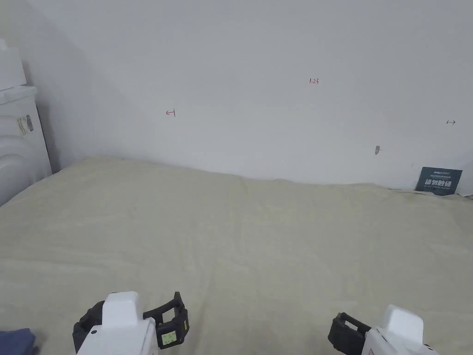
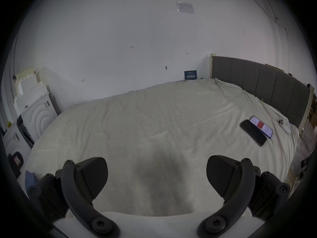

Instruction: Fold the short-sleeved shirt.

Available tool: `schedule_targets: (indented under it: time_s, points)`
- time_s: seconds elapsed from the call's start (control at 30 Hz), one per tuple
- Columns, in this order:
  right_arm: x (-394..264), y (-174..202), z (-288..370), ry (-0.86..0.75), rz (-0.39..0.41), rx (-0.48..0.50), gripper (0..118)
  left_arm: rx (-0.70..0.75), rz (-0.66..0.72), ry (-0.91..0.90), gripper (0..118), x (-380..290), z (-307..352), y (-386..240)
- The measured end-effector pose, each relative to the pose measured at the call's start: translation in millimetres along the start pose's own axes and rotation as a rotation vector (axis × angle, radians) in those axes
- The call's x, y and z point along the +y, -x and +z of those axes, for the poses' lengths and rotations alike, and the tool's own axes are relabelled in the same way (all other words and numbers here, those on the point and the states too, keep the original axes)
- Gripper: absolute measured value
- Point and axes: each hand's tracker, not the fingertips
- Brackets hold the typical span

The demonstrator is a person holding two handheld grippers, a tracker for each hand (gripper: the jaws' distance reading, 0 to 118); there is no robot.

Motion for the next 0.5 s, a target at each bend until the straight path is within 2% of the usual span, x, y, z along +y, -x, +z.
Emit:
schedule_targets:
  time_s: [0.03,0.3,0.5]
  points:
    - [0.3,-1.0,-1.1,0.001,-0.027,-0.003,115,0.000,0.000,0.002,118,-0.2,-0.1,0.1]
    - [-1.1,-1.6,-5.0,-0.012,-0.003,-0.083,115,0.001,-0.005,0.001,118,-0.3,-2.8,0.1]
    - [-1.7,-8.2,-4.9,0.000,-0.057,-0.032,115,-0.001,-0.017,-0.001,118,0.3,-3.2,-1.2]
